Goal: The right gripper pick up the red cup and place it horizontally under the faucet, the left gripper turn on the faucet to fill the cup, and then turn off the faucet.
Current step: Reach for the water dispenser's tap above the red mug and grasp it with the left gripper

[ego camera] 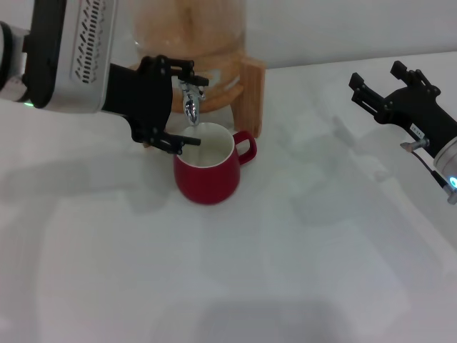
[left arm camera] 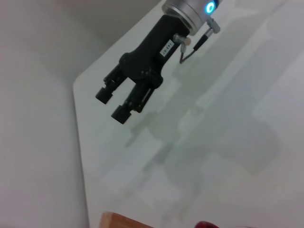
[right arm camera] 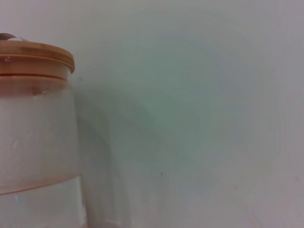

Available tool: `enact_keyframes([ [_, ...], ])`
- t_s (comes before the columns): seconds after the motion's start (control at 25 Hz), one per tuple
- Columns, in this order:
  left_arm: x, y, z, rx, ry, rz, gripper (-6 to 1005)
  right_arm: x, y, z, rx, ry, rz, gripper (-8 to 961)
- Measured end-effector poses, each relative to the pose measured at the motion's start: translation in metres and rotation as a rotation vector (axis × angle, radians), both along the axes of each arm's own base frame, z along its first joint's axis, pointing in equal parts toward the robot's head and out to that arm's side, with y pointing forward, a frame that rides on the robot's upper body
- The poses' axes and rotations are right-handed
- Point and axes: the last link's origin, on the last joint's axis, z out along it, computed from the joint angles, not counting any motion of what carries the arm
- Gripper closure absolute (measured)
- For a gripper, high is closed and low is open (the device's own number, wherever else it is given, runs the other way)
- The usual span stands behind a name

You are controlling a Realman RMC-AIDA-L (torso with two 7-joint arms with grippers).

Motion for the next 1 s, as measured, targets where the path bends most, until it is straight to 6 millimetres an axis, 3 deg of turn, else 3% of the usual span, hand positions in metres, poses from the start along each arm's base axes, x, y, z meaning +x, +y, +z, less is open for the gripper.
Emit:
enact_keyframes([
  [0.28,0.006,0.0,0.007,0.028,-0.022,-0.015,142,0.0,0.0,0.0,-0.001,-0.001,0.001,79],
  [0.52,0.003,-0.012,0.009,0.029,-0.045,0.001,142,0.0,0.0,0.0,0.0,0.0,0.0,79],
  [1.0,-0.017,-0.028,0.015,0.029,-0.14,0.108,142,0.001,-0.002,-0.001,-0.007,-0.001,-0.003,78],
])
